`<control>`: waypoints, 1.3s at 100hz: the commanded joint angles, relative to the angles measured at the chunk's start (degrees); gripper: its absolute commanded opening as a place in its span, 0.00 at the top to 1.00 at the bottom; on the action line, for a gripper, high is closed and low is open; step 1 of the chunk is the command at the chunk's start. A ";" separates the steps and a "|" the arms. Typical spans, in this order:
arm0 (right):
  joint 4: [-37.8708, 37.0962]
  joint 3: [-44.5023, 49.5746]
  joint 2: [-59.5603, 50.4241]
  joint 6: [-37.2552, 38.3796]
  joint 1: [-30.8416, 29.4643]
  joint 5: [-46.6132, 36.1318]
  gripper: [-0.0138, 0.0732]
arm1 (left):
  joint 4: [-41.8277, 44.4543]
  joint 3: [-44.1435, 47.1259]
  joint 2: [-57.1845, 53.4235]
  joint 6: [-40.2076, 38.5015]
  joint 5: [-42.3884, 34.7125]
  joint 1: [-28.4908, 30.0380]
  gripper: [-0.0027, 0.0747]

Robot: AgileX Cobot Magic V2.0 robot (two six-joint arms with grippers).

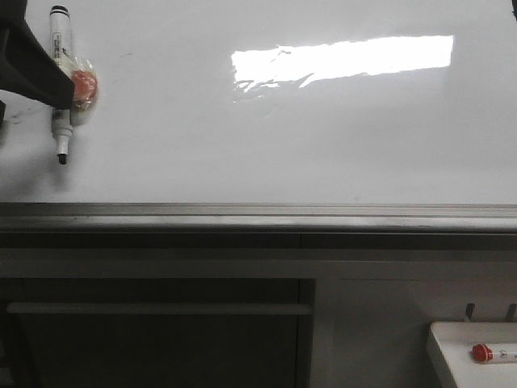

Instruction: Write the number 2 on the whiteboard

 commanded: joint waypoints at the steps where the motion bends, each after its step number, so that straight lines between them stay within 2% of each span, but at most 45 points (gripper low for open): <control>1: 0.99 -2.17 0.36 -0.59 0.04 -3.86 0.31 | -1.39 -2.26 0.50 -0.66 -2.74 -0.40 0.33; 8: 0.99 -2.17 0.36 -0.59 0.04 -3.86 0.31 | -1.39 -2.26 1.31 -0.66 -3.21 -0.40 0.35; 15: 0.99 -2.17 0.36 -0.59 0.04 -3.86 0.31 | -1.39 -2.26 1.61 -0.66 -3.60 -0.40 0.42; 22: 0.99 -2.17 0.36 -0.59 0.04 -3.86 0.31 | -1.39 -2.26 1.83 -0.66 -3.97 -0.40 0.55; 42: 1.15 -2.17 0.36 -0.59 0.04 -3.98 0.31 | -0.89 -2.26 1.83 -0.66 -4.32 -0.40 0.99; 53: 1.75 -4.05 0.36 -0.98 0.04 -1.16 0.31 | -0.89 -3.39 0.64 1.93 0.54 -0.40 0.99; 59: 1.89 -6.46 0.74 -5.01 0.77 2.90 0.31 | -0.89 -4.76 -0.87 6.29 6.31 -0.42 0.99; 70: 3.73 -11.77 2.41 -15.39 3.42 9.72 0.31 | -0.89 -8.37 -4.62 19.17 17.71 -0.95 0.99; 80: 6.58 -16.13 4.69 -23.48 7.15 11.77 0.31 | -0.15 -11.17 -8.53 32.08 28.13 -2.49 0.99; 86: 8.56 -18.68 6.17 -27.85 9.90 11.77 0.31 | 0.83 -12.28 -11.21 39.63 31.42 -4.01 0.99; 93: 10.30 -20.69 8.04 -31.80 13.07 11.66 0.31 | 2.19 -12.51 -14.15 44.39 31.92 -5.66 0.99; 109: 10.31 -24.00 13.28 -33.52 21.88 8.16 0.31 | 5.14 -12.51 -18.30 47.24 31.52 -7.79 0.99; 130: 10.31 -25.22 19.54 -36.81 30.80 -4.43 0.31 | 8.22 -12.51 -19.38 47.37 36.58 -7.94 0.99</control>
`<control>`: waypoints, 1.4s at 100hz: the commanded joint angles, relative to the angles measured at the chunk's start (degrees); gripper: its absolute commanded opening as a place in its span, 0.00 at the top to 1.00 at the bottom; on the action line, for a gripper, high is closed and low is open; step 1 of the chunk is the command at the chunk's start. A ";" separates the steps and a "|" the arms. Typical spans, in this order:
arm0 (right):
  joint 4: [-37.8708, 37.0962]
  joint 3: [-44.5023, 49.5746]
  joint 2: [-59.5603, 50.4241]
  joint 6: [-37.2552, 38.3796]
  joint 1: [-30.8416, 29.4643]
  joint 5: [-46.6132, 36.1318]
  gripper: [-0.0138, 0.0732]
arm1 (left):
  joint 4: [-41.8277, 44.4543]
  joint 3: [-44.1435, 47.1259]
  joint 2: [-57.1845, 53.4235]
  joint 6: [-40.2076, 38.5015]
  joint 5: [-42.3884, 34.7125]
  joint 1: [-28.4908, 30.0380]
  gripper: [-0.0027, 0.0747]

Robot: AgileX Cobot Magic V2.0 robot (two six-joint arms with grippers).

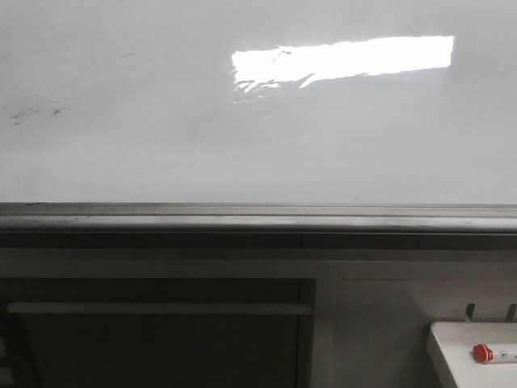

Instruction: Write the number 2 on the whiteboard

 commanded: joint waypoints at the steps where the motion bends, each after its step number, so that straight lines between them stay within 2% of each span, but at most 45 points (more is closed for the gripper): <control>1: 1.82 -2.61 1.87 -1.62 3.02 -9.12 0.31 | -1.01 -2.05 -0.48 0.22 0.07 -0.55 0.99; 15: 1.90 -4.80 6.14 -1.62 6.09 -10.62 0.31 | -1.01 -2.05 -0.48 0.22 0.54 -0.55 0.99; 48: 9.17 -7.07 12.42 -1.62 6.37 -10.52 0.34 | -1.01 -2.05 -0.48 0.22 0.54 -0.55 0.99; 85: 10.23 -7.10 13.87 -1.62 6.37 -9.59 0.66 | -1.46 -2.05 -0.48 0.22 0.54 -0.55 0.99; 104: 10.23 -7.10 13.87 -1.62 6.37 -9.59 0.91 | -1.79 -2.05 -0.48 0.22 0.54 -0.55 0.99; 120: 10.12 -7.10 13.87 -1.62 6.37 -10.23 0.93 | -3.25 -2.05 -0.61 0.01 -0.64 -0.55 0.98; 128: 9.99 -7.10 13.77 -1.62 6.37 -11.05 0.93 | -4.89 -2.09 -0.99 0.01 -1.28 -0.55 0.90; 135: 9.60 -7.10 13.77 -1.62 6.37 -11.50 0.93 | -5.33 -2.09 -1.73 -0.40 -1.83 -0.55 0.74; 140: 9.45 -7.10 13.77 -1.62 6.37 -11.88 0.93 | -5.33 -2.09 -2.60 -1.72 -2.39 -0.55 0.58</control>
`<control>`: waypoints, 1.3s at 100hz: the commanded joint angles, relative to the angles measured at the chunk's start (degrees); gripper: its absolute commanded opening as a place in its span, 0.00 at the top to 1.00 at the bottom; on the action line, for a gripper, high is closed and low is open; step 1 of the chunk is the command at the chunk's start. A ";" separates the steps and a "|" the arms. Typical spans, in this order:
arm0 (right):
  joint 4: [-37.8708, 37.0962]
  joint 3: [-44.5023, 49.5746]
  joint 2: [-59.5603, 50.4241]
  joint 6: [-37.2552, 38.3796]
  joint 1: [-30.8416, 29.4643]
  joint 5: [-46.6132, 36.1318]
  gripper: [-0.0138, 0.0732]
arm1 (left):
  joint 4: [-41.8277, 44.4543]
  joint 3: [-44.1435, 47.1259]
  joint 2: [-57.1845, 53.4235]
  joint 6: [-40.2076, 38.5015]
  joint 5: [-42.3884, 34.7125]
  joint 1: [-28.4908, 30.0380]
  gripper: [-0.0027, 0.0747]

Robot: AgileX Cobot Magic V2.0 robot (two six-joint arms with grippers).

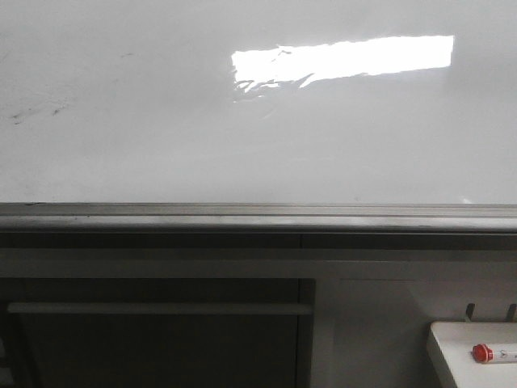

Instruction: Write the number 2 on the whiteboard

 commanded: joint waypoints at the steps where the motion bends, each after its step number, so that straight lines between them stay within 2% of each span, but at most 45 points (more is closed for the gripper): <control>1: 1.55 -1.96 -1.37 -0.22 0.27 -2.00 0.93 | -5.03 -2.09 -1.70 -1.62 -5.19 -0.34 0.56; 7: 1.29 -1.96 -1.37 -0.22 0.27 -2.12 0.93 | -5.03 -2.09 -2.88 -2.36 -5.70 -0.34 0.43; 12: 1.18 -1.96 -1.37 -0.22 0.27 -2.12 0.93 | -5.03 -2.09 -4.07 -2.79 -5.95 -0.34 0.37; 25: 0.29 -1.96 -1.37 -0.22 0.27 -3.51 0.93 | -5.03 -2.09 -8.59 -4.99 -6.30 -0.34 0.36; 34: -0.55 -1.96 -1.37 -0.22 0.27 -5.80 0.93 | -4.09 -2.09 -12.50 -10.12 -8.10 -0.34 0.37; 50: -0.94 -1.96 -1.37 -0.22 -3.07 -10.38 0.93 | 6.16 -2.09 -19.69 -29.28 -14.65 -0.34 0.48; 60: -0.94 -1.86 -1.01 -0.22 -8.06 -14.23 0.93 | 15.62 -1.45 -23.77 -43.34 -17.95 -0.34 0.57; 68: -0.94 -1.86 0.04 -0.22 -11.85 -16.64 0.93 | 19.47 0.08 -26.65 -52.72 -18.80 -0.34 0.66; 79: -0.94 -2.11 1.70 -0.22 -15.05 -16.53 0.93 | 19.34 3.34 -30.15 -55.22 -18.56 -0.34 0.82; 87: -1.86 -2.82 3.14 -0.22 -15.17 -15.88 0.93 | 19.21 6.00 -32.44 -55.24 -18.91 -0.34 0.99; 116: -2.70 -3.58 7.49 -0.22 -15.04 -16.17 0.93 | 20.00 14.29 -38.89 -63.37 -28.96 -0.34 0.99; 130: -2.70 -3.58 8.77 -0.22 -15.04 -16.17 0.93 | 19.65 15.99 -39.60 -64.35 -29.00 -0.34 0.99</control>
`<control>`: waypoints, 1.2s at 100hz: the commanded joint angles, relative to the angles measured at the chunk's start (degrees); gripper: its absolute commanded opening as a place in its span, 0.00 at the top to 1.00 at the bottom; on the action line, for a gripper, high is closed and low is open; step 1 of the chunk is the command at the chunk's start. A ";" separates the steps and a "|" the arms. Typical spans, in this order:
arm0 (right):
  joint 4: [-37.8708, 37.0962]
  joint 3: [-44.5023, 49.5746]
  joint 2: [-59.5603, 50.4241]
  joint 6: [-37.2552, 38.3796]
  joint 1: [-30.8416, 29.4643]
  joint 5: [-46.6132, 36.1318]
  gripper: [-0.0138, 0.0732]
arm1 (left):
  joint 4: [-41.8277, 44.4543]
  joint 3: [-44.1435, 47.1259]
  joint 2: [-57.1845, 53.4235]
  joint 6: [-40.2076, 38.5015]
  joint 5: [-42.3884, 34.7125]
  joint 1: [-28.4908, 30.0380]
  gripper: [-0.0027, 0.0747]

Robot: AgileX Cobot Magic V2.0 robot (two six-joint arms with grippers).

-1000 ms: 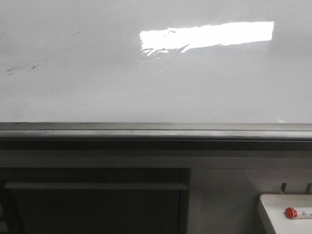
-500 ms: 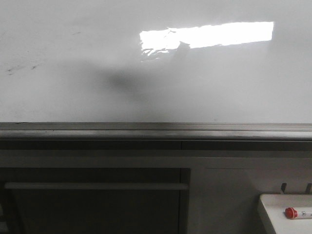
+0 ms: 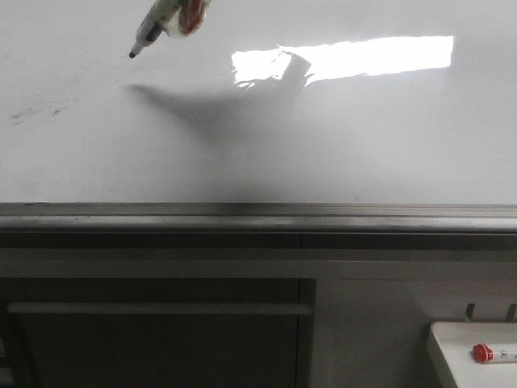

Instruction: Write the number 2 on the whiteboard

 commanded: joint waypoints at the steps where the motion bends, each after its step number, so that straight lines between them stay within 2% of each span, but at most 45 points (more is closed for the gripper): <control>1: -0.11 -2.09 -0.80 -0.22 -0.23 -3.04 0.93 | -0.86 -0.28 0.47 -1.23 -4.98 -0.34 0.99; 43: -3.00 -2.09 2.60 -0.22 -0.23 -6.85 0.93 | -1.01 0.08 0.47 -1.23 -4.98 -0.34 0.99; 60: -4.85 -2.09 2.60 -0.22 -0.37 -10.98 0.93 | -1.01 0.08 0.47 -1.23 -4.98 -0.34 0.99; 84: -6.11 -2.66 1.64 -0.22 -3.63 -9.62 0.93 | -1.01 0.08 0.47 -1.23 -4.98 -0.34 0.99; 101: -6.11 -2.66 -0.94 -0.22 -8.22 -5.89 0.93 | -1.01 0.08 0.47 -1.23 -4.98 -0.34 0.99; 120: -6.11 -2.66 -3.71 -0.06 -14.01 6.42 0.93 | -1.01 0.08 0.47 -1.23 -4.98 -0.34 0.99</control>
